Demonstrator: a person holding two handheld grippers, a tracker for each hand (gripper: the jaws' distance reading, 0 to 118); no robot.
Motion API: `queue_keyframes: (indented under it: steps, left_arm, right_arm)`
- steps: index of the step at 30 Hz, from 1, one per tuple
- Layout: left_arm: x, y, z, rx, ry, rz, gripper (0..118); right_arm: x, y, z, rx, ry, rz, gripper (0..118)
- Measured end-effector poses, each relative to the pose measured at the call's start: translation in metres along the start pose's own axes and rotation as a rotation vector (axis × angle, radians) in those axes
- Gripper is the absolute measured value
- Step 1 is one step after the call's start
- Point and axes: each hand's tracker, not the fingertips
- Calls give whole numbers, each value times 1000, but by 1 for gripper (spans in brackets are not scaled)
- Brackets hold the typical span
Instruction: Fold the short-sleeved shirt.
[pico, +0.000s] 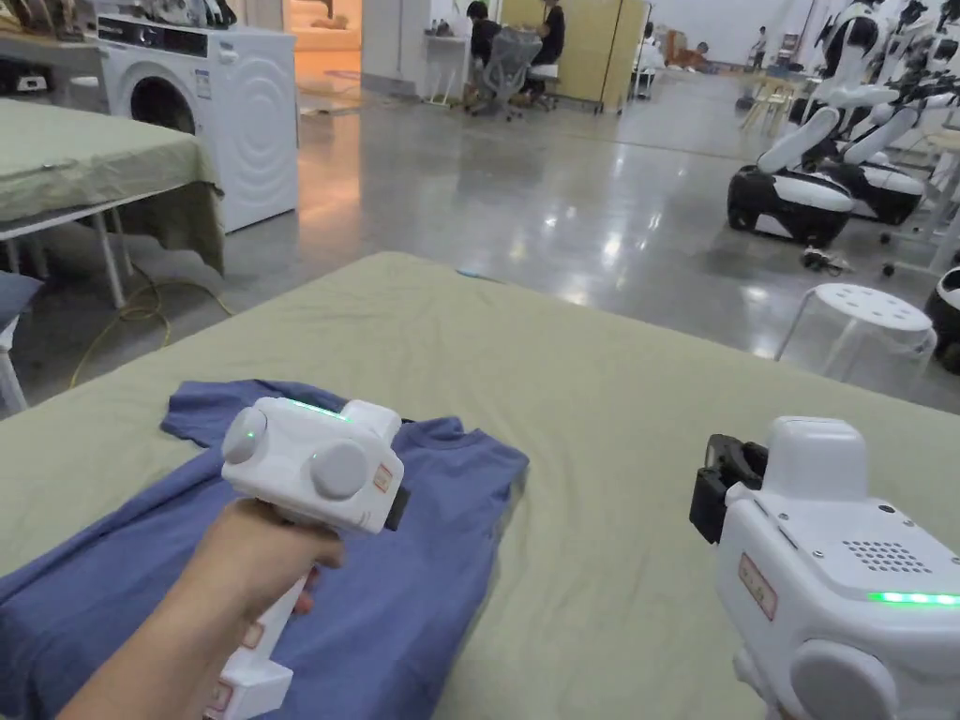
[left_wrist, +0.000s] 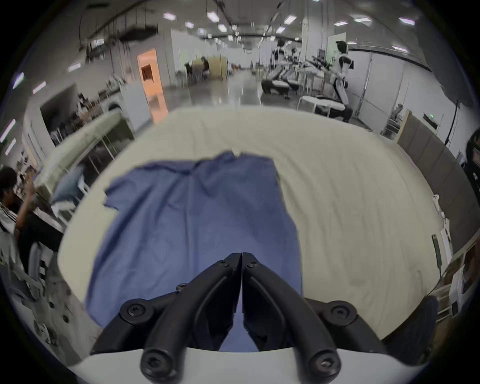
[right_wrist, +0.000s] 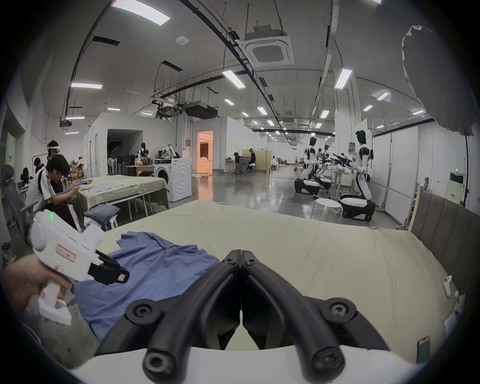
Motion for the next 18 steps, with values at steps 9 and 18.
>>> queue_keyframes:
  steps: [9, 18]
  left_arm:
    - [-29, 13, -136, -77, 170, 59, 91]
    - [-83, 6, -165, -80, 138, 138, 73]
  right_arm:
    - [16, -30, -46, -110, -24, -4, 0]
    - [26, -49, -63, -172, -52, -33, 0]
